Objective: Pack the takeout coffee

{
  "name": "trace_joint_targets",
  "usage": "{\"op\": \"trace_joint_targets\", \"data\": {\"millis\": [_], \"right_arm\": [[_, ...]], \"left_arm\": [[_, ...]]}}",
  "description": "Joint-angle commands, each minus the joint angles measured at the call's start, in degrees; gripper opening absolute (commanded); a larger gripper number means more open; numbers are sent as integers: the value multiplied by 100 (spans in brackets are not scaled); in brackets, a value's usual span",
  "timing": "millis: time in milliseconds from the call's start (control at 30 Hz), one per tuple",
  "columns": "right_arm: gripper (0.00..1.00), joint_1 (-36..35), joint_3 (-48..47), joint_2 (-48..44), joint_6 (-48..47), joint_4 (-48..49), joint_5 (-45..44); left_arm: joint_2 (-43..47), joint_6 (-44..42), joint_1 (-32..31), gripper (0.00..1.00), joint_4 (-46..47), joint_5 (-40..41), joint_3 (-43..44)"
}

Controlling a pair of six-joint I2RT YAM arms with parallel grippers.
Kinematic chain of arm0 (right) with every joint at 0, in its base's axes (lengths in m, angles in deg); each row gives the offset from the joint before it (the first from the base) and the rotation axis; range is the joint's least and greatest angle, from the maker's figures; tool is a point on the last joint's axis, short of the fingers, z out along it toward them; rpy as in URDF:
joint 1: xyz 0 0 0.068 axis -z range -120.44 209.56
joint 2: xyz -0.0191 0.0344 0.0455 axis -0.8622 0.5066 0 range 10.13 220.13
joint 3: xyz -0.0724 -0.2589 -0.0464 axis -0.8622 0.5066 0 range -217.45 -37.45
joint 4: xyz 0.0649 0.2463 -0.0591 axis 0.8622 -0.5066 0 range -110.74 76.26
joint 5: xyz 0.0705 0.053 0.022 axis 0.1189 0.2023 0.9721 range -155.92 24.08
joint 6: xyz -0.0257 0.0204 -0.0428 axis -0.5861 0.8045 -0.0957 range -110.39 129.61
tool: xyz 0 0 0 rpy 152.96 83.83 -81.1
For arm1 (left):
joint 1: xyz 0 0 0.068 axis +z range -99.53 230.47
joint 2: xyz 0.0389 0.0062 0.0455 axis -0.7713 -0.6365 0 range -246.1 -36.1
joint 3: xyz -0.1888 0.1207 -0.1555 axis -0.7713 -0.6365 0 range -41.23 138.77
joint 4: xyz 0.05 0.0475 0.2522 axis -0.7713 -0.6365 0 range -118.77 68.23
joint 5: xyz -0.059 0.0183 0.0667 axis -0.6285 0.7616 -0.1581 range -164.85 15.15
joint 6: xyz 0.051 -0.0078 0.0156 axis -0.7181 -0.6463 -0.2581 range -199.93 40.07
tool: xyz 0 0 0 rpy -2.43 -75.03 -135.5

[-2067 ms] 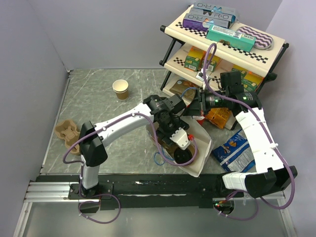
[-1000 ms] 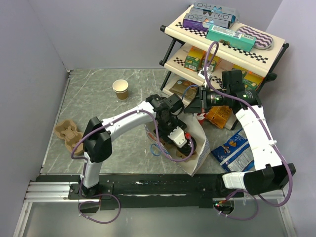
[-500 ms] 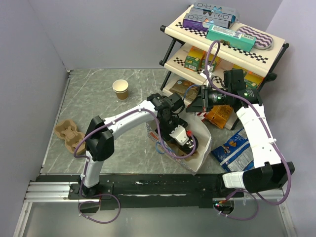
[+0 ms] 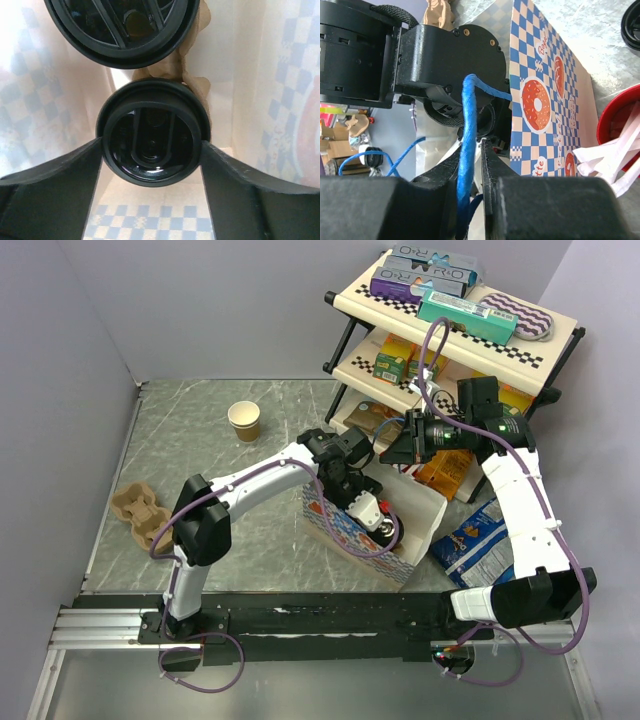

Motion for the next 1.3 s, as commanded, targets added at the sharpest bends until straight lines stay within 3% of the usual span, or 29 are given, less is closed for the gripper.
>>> {"op": "trace_joint_targets", "data": {"millis": [0,100,1267], "right_arm": [[20,81,-243,-40,-146,-12,93],[20,90,-199,-57,-129,15,120],[19,301,-181,-22,-234,111,471]], "left_arm": [[162,26,17,92,154,-215,-70],[153,-1,26,99,93,-241,0],[504,-431,254,99,-558,-496,686]]}}
